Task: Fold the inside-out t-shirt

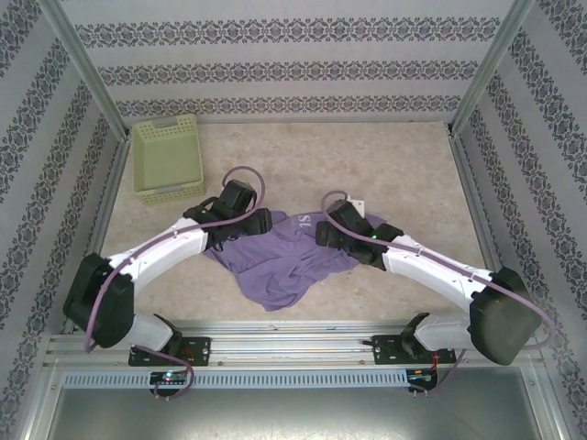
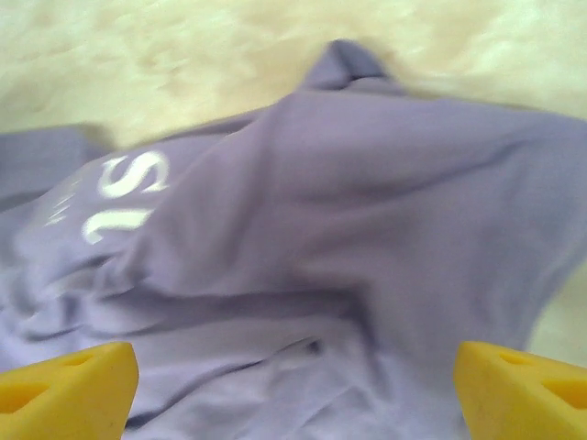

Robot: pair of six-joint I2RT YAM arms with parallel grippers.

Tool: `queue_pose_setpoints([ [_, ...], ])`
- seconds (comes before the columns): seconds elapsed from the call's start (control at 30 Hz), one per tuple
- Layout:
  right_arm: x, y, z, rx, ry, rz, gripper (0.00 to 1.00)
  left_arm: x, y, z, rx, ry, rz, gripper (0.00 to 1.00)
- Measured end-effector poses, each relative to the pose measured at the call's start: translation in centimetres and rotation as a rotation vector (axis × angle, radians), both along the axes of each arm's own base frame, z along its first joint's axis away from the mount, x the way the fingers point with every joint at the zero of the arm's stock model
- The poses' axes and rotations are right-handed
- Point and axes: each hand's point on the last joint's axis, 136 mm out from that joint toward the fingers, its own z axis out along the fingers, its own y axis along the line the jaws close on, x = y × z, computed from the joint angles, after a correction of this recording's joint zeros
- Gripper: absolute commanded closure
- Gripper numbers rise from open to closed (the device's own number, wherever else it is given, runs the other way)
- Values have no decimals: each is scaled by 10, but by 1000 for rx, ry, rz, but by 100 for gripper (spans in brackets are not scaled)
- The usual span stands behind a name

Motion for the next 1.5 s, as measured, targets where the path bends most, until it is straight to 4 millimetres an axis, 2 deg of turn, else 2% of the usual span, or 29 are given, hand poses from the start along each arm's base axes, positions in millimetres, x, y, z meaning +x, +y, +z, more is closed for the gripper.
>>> queue_pose_setpoints([
  [0.17, -3, 44, -19, 4, 57, 101, 12, 20, 20, -37, 76, 81, 45, 22],
  [0.23, 6, 61, -25, -4, 77, 120, 14, 25, 33, -50, 104, 111, 75, 25],
  [0.33, 26, 80, -30, -29, 83, 129, 25, 29, 49, -64, 135, 143, 107, 30],
  [0.37, 33, 85, -32, -43, 83, 130, 31, 30, 52, -68, 139, 152, 112, 34],
  [0.47, 51, 91, -37, -83, 84, 130, 59, 29, 56, -77, 144, 178, 114, 48],
  [0.6, 66, 80, -39, -111, 94, 114, 91, 24, 51, -87, 125, 215, 94, 69],
  [0.67, 70, 75, -35, -121, 86, 114, 100, 20, 50, -88, 116, 221, 91, 79],
  [0.73, 71, 72, -29, -120, 79, 113, 100, 17, 50, -87, 108, 220, 88, 86],
  [0.83, 70, 71, -7, -102, 42, 127, 100, 14, 51, -76, 92, 196, 86, 94],
  [0.87, 70, 71, 4, -84, 19, 130, 91, 13, 51, -69, 83, 181, 84, 97],
  [0.9, 69, 71, 16, -65, -2, 132, 77, 12, 51, -63, 75, 163, 84, 99],
  [0.97, 67, 72, 35, -29, -39, 133, 61, 11, 51, -50, 57, 129, 83, 100],
  [1.03, 63, 76, 46, -4, -62, 143, 44, 12, 50, -39, 38, 97, 81, 100],
  [1.1, 56, 85, 43, 4, -56, 162, 30, 10, 49, -30, 20, 72, 77, 100],
  [1.17, 48, 92, 30, -9, -28, 179, 26, 8, 48, -25, 2, 58, 72, 100],
  [1.23, 43, 98, 10, -33, 14, 195, 26, 3, 47, -19, -15, 44, 67, 100],
  [1.27, 40, 101, -2, -49, 41, 203, 29, 2, 47, -15, -23, 35, 65, 100],
  [1.33, 36, 103, -25, -77, 93, 206, 43, -1, 47, -8, -39, 18, 61, 100],
  [1.4, 33, 99, -48, -119, 143, 201, 66, -2, 46, 2, -55, -6, 57, 100],
  [1.5, 33, 93, -57, -149, 170, 191, 97, -3, 46, 14, -71, -37, 54, 100],
])
